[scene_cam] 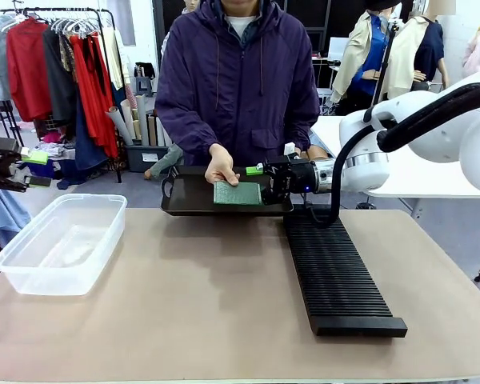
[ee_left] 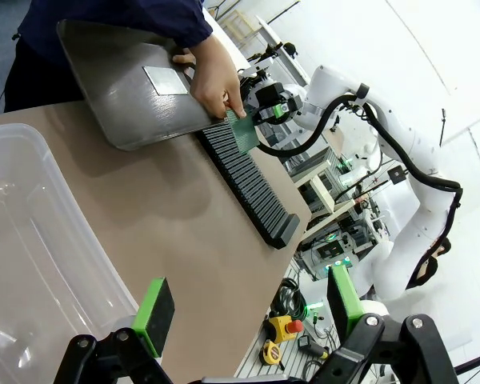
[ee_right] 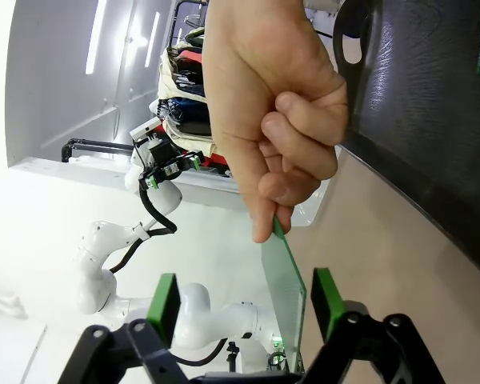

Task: Sort PCBs into racks and boxes based on the side picked up.
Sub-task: Pick up the Blank PCB handed by the Human.

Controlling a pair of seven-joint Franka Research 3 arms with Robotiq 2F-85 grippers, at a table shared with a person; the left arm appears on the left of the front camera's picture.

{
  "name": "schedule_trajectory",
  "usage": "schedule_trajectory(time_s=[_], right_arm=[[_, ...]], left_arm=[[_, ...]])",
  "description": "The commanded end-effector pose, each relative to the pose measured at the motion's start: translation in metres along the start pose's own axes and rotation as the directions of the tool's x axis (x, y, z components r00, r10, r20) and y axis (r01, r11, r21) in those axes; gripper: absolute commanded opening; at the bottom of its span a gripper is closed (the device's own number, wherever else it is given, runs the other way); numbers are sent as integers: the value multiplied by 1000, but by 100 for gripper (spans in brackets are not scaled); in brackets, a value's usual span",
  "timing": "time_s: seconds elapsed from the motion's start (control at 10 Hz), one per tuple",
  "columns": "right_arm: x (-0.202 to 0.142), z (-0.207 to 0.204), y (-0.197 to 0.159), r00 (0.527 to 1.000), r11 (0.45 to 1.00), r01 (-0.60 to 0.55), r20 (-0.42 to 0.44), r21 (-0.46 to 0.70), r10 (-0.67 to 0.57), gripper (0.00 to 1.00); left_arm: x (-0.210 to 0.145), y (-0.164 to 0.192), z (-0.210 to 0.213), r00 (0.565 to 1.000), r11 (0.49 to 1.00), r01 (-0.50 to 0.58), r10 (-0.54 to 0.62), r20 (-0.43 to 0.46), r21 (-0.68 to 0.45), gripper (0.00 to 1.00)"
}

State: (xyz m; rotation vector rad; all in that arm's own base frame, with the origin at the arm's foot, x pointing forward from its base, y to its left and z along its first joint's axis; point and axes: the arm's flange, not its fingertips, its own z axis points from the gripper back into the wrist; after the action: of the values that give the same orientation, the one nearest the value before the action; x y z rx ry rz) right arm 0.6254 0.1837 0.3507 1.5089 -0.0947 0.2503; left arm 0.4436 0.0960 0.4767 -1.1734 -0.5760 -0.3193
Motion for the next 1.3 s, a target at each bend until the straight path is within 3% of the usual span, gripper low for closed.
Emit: schedule_trajectory(time_s=[0.0, 0.3, 1.0, 1.1, 1.2], right_arm=[[7, 0, 1, 999, 999, 33, 32, 13, -34, 56], [7, 1, -1, 999, 999, 42, 31, 25, -43, 2], [7, 1, -6, 996, 996, 92, 21, 9, -92, 0], [5, 0, -6, 998, 990, 62, 24, -125, -59, 0], [-1, 4, -11, 998, 998, 63, 7, -1, -63, 0]], left_arm=[[1, -1, 1, 1000, 1000, 3, -3, 3, 0, 100], [1, -1, 1, 1000, 1000, 3, -3, 3, 0, 100], [1, -1, 1, 1000, 1000, 3, -3, 3, 0, 100], [1, -1, 1, 1000, 1000, 3, -3, 3, 0, 100], [1, -1, 1, 1000, 1000, 3, -3, 3, 0, 100]])
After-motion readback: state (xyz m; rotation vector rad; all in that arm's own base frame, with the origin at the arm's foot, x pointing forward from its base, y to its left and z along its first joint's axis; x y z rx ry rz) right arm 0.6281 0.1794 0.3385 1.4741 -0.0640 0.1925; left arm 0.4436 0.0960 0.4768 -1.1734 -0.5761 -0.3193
